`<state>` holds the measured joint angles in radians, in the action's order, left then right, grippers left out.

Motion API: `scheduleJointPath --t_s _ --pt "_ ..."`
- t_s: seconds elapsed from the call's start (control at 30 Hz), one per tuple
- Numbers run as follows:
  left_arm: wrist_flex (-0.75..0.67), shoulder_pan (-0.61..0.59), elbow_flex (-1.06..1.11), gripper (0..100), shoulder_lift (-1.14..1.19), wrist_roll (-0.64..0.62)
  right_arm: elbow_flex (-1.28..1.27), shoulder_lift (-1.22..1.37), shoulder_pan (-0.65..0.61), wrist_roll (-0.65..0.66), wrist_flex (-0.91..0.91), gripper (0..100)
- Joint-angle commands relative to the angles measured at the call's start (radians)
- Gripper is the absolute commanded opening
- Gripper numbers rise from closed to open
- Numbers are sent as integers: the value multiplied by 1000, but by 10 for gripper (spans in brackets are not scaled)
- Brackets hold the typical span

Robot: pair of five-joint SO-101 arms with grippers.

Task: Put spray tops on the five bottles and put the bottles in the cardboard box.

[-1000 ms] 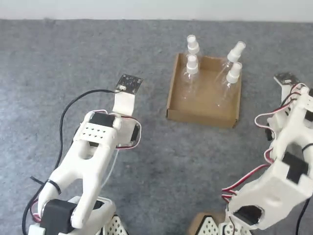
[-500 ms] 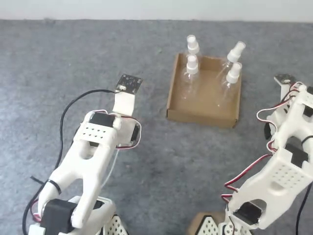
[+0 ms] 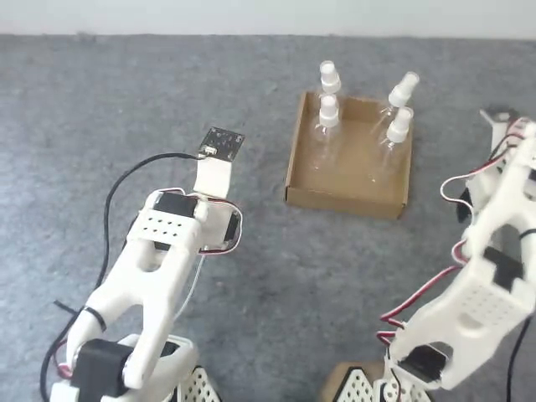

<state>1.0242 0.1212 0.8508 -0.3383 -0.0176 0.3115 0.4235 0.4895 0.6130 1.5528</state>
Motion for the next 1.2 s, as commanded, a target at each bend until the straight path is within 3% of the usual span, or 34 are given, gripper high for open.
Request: scheduleJointPath --t_s 0.0,0.27,0.43,0.7,0.93,1.17 --pt "-31 -2 -2 12 -46 6 12 -274 -99 -104 25 6" --pt "-26 -5 -8 12 -54 2 -338 -748 -417 -259 -65 6" --pt "-25 -92 -51 12 -75 0 -652 -1041 -693 -373 -220 6" --pt "49 -160 -84 12 -451 2 -927 -1178 -1125 -463 -478 6" --pt "138 -241 -317 12 -776 -2 -1000 -1181 -1283 -459 -654 6" --pt "192 -284 -552 12 -755 -78 -1155 -1199 -1409 -456 -707 6"
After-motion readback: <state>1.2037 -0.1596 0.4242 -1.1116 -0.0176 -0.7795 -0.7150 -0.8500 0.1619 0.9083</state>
